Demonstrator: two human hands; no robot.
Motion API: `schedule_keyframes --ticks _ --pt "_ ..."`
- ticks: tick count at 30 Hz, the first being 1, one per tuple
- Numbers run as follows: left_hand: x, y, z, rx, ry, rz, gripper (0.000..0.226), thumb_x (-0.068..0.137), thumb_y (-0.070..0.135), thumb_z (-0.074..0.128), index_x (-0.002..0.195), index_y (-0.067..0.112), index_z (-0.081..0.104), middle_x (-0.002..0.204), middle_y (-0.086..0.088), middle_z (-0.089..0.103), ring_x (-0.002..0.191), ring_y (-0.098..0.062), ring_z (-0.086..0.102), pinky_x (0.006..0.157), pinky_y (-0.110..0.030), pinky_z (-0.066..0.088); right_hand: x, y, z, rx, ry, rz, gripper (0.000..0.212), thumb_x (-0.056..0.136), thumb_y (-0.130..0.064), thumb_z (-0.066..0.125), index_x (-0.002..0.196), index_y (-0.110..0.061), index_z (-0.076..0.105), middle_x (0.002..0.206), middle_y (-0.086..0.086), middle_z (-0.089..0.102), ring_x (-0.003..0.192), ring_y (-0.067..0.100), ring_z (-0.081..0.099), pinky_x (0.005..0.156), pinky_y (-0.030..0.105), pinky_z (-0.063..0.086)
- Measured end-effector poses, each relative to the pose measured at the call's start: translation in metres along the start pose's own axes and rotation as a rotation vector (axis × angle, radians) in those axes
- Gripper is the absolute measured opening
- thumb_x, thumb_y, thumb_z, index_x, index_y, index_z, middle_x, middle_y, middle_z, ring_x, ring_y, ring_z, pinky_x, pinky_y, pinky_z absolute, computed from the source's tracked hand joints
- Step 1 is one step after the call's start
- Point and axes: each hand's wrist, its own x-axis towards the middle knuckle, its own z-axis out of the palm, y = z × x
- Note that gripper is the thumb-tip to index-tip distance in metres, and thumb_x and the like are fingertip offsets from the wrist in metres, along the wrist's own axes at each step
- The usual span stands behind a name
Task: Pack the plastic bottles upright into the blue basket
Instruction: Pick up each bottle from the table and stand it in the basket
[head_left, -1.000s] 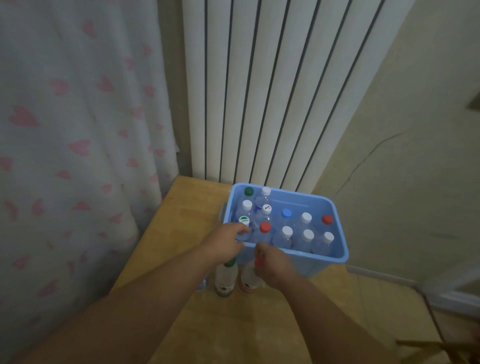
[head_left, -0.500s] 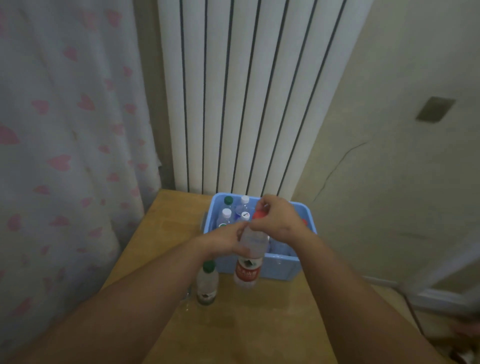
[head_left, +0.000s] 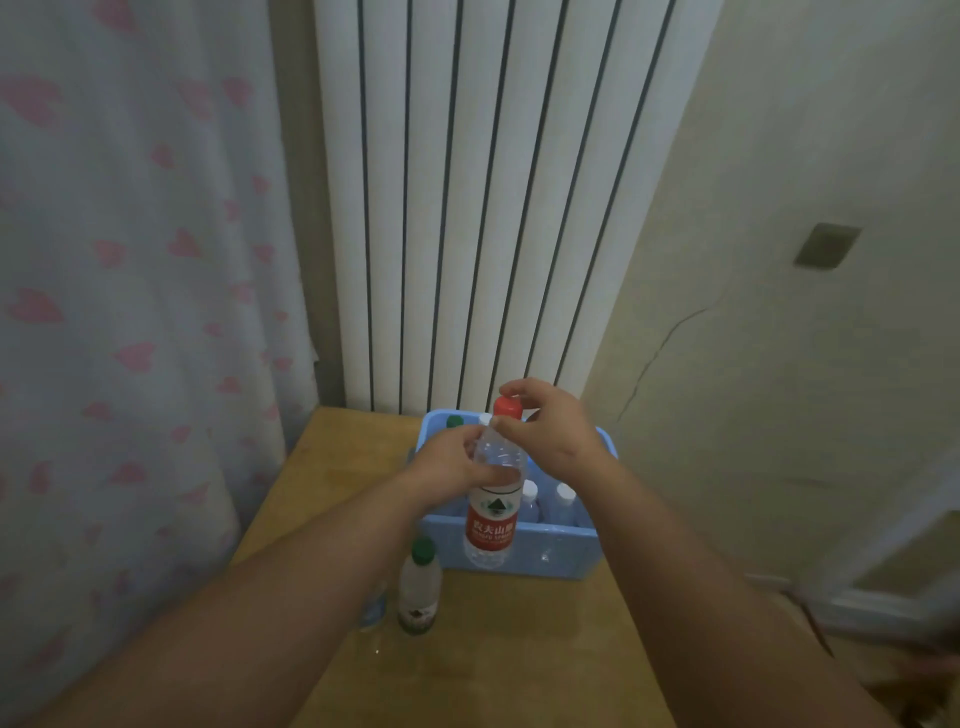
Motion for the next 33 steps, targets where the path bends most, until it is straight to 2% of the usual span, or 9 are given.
schedule_keyframes --ticks 4,8,12,15,17,23,26,30,33 --pt "0.000 -0.007 -0.009 0.003 0.042 0.002 0.054 0.073 0.036 0.083 0.121 0.027 0.061 0.112 0.008 0.069 0.105 -0.016 0.065 0.082 -0.034 0.057 -0.003 -0.007 0.010 -0.010 0.042 0.013 0.043 0.084 -0.033 0.070 0.124 -0.030 0.056 0.110 -0.009 0.062 0.092 0.011 0.059 0.077 0.026 0.047" --pt "0.004 0.000 -0.021 0.006 0.034 0.039 0.052 0.074 0.034 0.083 0.121 0.027 0.060 0.110 0.010 0.068 0.105 -0.016 0.065 0.071 -0.025 0.052 -0.003 -0.015 0.013 -0.011 0.107 -0.009 0.040 0.088 -0.036 0.065 0.126 -0.032 0.055 0.117 -0.008 0.063 0.093 0.010 0.058 0.082 0.029 0.049" --pt "0.018 0.022 -0.026 0.052 0.040 0.078 0.057 0.076 0.033 0.081 0.127 0.026 0.057 0.116 0.008 0.065 0.103 -0.014 0.060 0.075 -0.027 0.052 0.002 -0.021 0.005 -0.006 0.197 -0.025 0.041 0.090 -0.036 0.061 0.130 -0.032 0.053 0.120 -0.012 0.061 0.086 0.005 0.055 0.077 0.025 0.045" --pt "0.032 0.038 -0.024 0.035 0.033 0.110 0.052 0.076 0.033 0.081 0.123 0.029 0.059 0.108 0.011 0.064 0.098 -0.012 0.059 0.073 -0.026 0.050 0.012 -0.020 -0.003 0.012 0.233 -0.025 0.045 0.090 -0.033 0.060 0.134 -0.034 0.049 0.121 -0.013 0.060 0.080 0.002 0.054 0.077 0.027 0.047" --pt "0.044 0.049 -0.021 0.004 0.021 0.124 0.049 0.077 0.032 0.081 0.121 0.031 0.060 0.102 0.015 0.063 0.099 -0.011 0.058 0.078 -0.028 0.051 0.022 -0.017 -0.010 0.025 0.234 -0.027 0.047 0.089 -0.032 0.059 0.134 -0.035 0.047 0.118 -0.013 0.059 0.081 0.002 0.053 0.076 0.026 0.046" --pt "0.091 0.066 -0.001 0.009 0.029 0.131 0.052 0.079 0.029 0.079 0.126 0.031 0.058 0.120 0.006 0.065 0.108 -0.016 0.059 0.093 -0.037 0.051 0.061 0.011 -0.037 0.024 0.240 -0.029 0.045 0.088 -0.033 0.062 0.131 -0.036 0.050 0.116 -0.011 0.060 0.086 0.004 0.054 0.077 0.027 0.046" --pt "0.119 0.067 0.008 0.037 0.045 0.117 0.055 0.078 0.026 0.080 0.128 0.030 0.058 0.121 0.005 0.066 0.114 -0.019 0.061 0.099 -0.044 0.051 0.084 0.031 -0.047 0.011 0.226 -0.031 0.044 0.086 -0.036 0.065 0.128 -0.035 0.053 0.117 -0.010 0.061 0.095 0.010 0.056 0.079 0.028 0.048" --pt "0.156 0.062 0.020 0.082 0.057 0.108 0.055 0.076 0.027 0.082 0.125 0.032 0.059 0.115 0.009 0.067 0.110 -0.016 0.063 0.096 -0.042 0.052 0.117 0.058 -0.052 0.009 0.215 -0.023 0.037 0.084 -0.038 0.068 0.119 -0.033 0.056 0.109 -0.011 0.063 0.091 0.010 0.059 0.079 0.030 0.051" --pt "0.181 0.051 0.029 0.133 0.070 0.093 0.054 0.076 0.026 0.082 0.124 0.031 0.058 0.112 0.009 0.065 0.104 -0.013 0.061 0.089 -0.032 0.052 0.141 0.081 -0.046 0.034 0.193 -0.020 0.031 0.083 -0.036 0.069 0.112 -0.033 0.058 0.102 -0.012 0.063 0.087 0.010 0.059 0.079 0.034 0.054"
